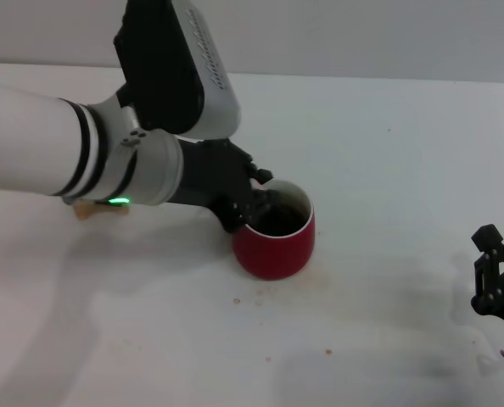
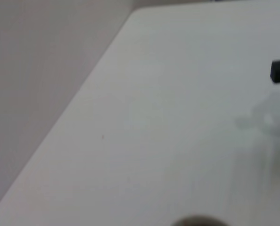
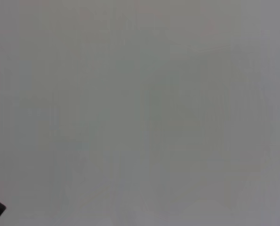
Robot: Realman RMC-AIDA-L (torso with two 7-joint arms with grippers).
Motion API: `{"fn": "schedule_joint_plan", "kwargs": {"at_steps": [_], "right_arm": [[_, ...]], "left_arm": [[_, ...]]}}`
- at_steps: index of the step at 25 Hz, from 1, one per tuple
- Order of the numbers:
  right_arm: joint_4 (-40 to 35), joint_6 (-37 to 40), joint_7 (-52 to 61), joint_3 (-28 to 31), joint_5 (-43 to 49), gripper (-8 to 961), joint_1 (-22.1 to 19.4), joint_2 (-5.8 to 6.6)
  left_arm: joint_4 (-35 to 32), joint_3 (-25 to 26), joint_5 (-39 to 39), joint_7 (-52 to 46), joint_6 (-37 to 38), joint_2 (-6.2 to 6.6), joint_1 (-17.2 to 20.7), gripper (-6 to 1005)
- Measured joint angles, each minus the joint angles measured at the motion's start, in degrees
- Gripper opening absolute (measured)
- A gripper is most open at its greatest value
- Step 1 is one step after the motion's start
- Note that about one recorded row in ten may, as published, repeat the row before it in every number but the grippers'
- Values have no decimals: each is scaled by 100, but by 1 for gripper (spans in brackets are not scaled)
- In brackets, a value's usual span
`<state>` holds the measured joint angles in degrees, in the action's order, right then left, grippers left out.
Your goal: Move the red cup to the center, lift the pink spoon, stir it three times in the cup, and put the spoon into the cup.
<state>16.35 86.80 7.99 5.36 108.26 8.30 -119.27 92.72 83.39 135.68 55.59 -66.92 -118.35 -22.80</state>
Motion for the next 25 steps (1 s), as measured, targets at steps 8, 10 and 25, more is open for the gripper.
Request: {"fn": "schedule_joint_plan", "kwargs": {"at_steps": [8,10,25], "right_arm": [[7,2,0,0,2,0,23,5],[8,3,0,0,2,0,23,6],[-10,-11,-34,25,-29,0,28,11]], "left_arm": [[383,-363,-95,-34,576,2,296,291],[424,-386,-224,-35,830,0,350,390],[-377,-3129,-340,14,10333,42,1347,813]]}}
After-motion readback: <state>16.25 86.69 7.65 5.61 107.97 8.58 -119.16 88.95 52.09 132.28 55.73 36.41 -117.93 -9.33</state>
